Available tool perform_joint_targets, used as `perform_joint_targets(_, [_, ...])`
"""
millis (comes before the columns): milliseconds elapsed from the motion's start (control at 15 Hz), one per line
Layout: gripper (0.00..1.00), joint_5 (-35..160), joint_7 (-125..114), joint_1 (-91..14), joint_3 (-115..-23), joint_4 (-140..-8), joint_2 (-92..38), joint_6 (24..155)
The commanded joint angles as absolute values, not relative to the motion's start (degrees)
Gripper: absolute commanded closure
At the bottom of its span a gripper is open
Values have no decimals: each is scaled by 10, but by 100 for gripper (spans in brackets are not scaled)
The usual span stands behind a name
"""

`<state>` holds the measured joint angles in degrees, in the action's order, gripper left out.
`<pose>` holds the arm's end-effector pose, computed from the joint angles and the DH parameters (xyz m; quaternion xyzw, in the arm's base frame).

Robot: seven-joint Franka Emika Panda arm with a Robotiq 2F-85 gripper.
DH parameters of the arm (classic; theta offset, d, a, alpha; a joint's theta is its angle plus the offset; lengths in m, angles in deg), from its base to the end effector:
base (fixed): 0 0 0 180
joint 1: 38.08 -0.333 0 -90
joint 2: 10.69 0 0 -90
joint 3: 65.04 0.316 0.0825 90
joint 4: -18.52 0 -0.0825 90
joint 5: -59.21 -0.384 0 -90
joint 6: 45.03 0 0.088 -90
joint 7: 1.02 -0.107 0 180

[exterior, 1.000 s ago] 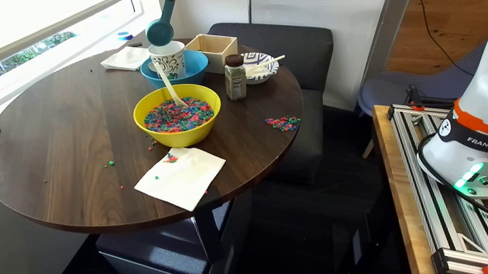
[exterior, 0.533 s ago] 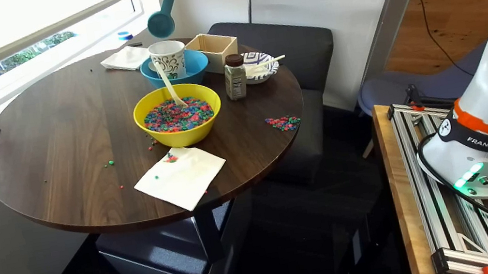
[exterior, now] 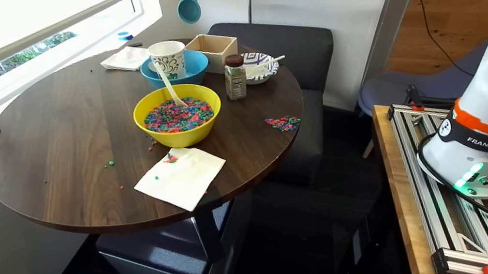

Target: Use the blue spoon to get cereal from the yellow bowl, then pour the cereal in the white cup

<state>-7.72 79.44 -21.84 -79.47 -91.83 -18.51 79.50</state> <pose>0.5470 -0.2772 0.4515 -0.8825 -0.0963 -0.4069 0.2154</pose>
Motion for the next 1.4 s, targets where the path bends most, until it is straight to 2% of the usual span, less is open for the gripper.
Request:
perform_joint_targets(0, [98, -88, 734, -182, -808, -858, -267, 700])
perform_joint_targets(467, [98, -93, 578, -109, -809, -747, -398, 555])
perform_joint_targets(933, [98, -106, 354, -91, -799, -675, -468, 577])
perform_joint_targets(1000, [66, -99, 331, -92, -799, -668, -474, 578])
perform_joint_targets(1067, [65, -92, 312, -95, -800, -663, -479, 585])
perform_joint_targets(1333, [36, -50, 294, -101, -806, -644, -484, 613])
